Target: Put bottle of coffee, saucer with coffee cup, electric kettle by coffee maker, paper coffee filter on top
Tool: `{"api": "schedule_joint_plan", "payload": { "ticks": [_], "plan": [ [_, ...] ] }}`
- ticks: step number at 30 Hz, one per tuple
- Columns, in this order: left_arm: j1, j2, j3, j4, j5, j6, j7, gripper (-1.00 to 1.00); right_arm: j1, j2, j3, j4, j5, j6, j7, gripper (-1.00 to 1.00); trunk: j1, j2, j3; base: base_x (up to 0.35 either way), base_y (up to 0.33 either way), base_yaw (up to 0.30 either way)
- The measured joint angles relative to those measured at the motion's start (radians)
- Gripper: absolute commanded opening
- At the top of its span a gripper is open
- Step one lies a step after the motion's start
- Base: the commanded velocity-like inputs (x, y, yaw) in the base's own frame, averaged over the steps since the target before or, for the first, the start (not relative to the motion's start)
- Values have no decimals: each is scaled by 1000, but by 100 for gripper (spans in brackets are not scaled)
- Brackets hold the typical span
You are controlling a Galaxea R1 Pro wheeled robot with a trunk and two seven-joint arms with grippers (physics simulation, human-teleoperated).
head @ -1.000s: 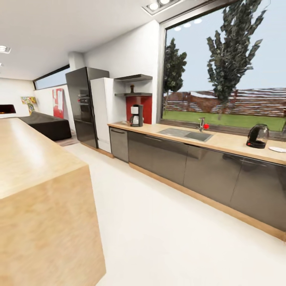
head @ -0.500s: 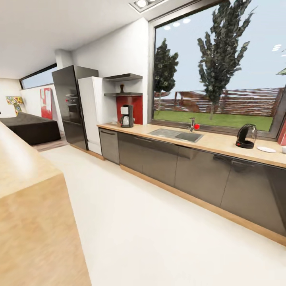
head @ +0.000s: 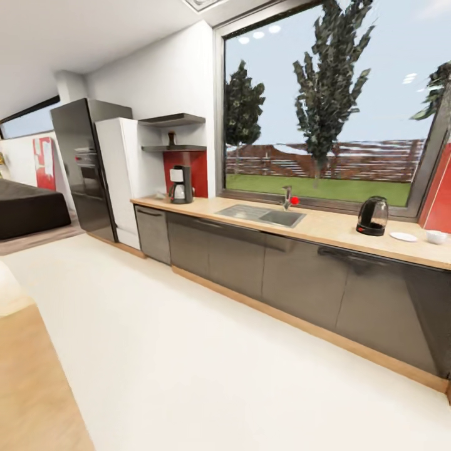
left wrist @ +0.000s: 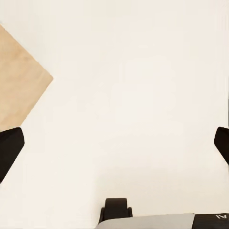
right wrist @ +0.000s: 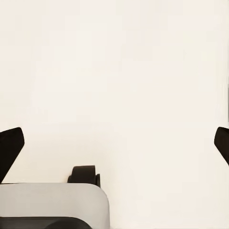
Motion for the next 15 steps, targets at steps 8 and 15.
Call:
{"api": "schedule_joint_plan", "payload": {
  "ticks": [8, 15],
  "plan": [
    [0, 0, 0, 0, 0, 0, 0, 100, 0, 0, 0, 0, 0, 0, 0, 100, 0, 0, 0, 323, 0, -252],
    [0, 0, 0, 0, 0, 0, 0, 100, 0, 0, 1, 0, 0, 0, 0, 100, 0, 0, 0, 323, 0, -163]
  ]
}}
